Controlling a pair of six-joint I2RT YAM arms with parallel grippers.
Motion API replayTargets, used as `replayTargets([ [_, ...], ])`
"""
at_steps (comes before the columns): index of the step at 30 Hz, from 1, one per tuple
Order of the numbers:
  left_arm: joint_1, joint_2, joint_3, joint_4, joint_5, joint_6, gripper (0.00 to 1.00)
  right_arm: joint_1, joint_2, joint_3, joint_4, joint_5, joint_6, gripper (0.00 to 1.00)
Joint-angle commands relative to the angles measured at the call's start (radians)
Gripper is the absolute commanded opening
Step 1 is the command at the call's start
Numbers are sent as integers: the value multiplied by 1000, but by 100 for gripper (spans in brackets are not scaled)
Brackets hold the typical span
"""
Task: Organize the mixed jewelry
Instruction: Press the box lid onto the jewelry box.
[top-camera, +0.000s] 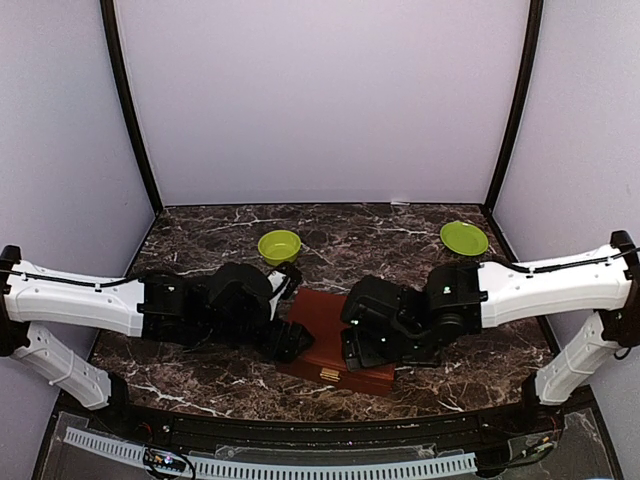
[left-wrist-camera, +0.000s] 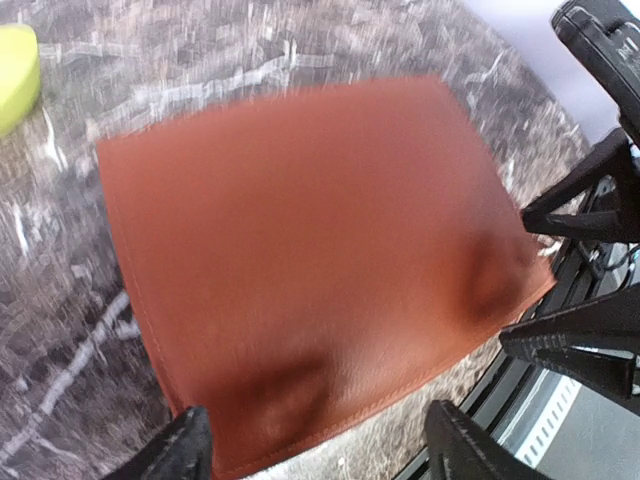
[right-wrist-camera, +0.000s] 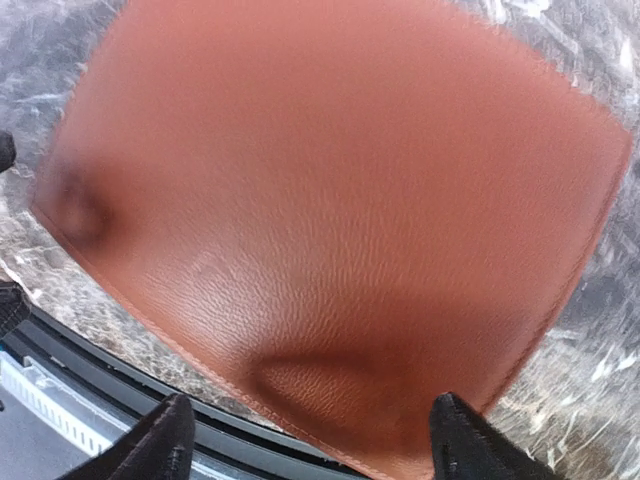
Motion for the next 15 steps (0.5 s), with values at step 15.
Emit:
replayTargets([
  [15,480,214,162,226,174,234,90,-613,-110,-161,598,-120,-491,98],
])
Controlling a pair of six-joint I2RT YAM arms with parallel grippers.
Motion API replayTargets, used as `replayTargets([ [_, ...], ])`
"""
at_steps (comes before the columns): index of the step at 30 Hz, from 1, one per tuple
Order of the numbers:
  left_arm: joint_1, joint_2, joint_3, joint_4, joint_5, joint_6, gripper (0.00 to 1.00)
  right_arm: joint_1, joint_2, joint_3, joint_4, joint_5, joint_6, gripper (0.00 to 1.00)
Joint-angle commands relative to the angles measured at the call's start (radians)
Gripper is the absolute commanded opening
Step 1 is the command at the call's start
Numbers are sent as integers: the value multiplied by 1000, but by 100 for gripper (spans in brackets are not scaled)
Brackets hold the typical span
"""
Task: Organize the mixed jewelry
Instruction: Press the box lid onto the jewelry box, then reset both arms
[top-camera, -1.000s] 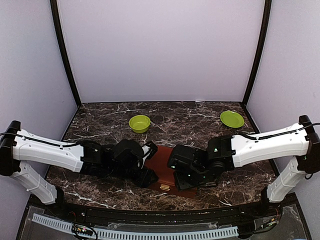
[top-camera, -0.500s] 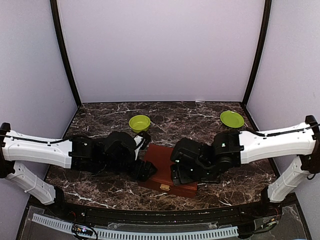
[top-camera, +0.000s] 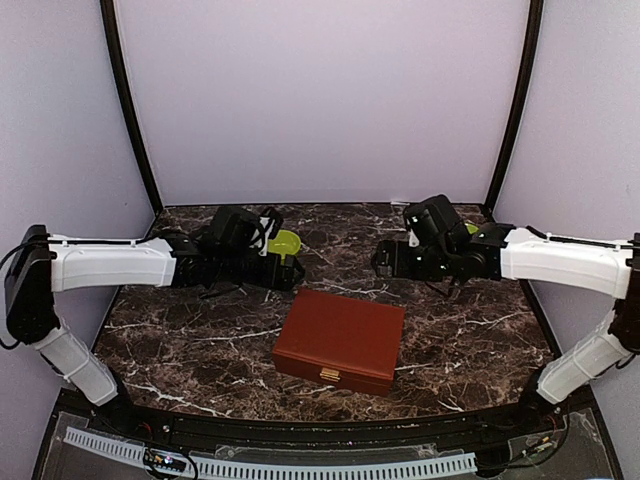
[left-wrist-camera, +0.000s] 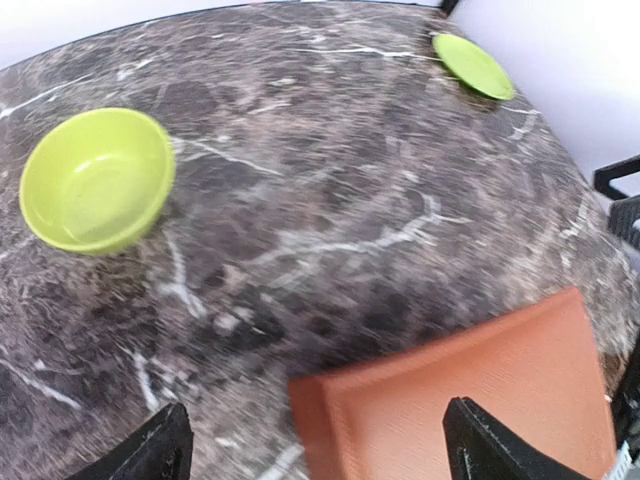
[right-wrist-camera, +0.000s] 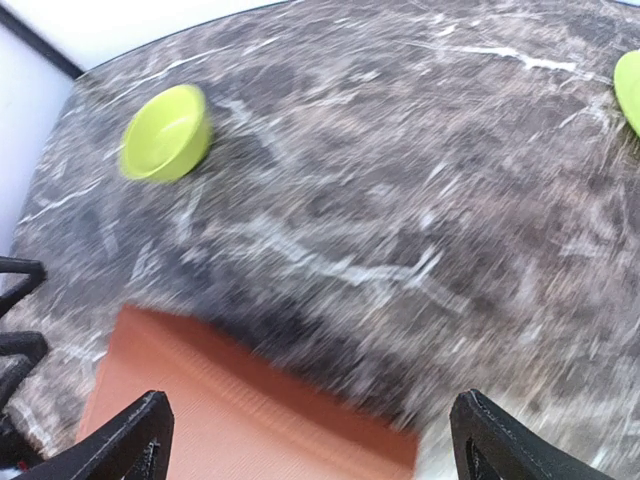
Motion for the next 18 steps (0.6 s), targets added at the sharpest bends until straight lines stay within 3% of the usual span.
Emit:
replayTargets([
  [1,139,69,31,90,50,89,90,-157,50,-26,198,-81,-175,98],
  [9,478,23,-114,239,140,145,91,-511,41,-134,381,-187,-328,98],
  [14,698,-101,-278,375,167,158,91,-734,-39,-262,528,-205,-350,98],
  [18,812,-238,-416,469,123,175,92,-891,-123,-386,660,-205,-350,98],
])
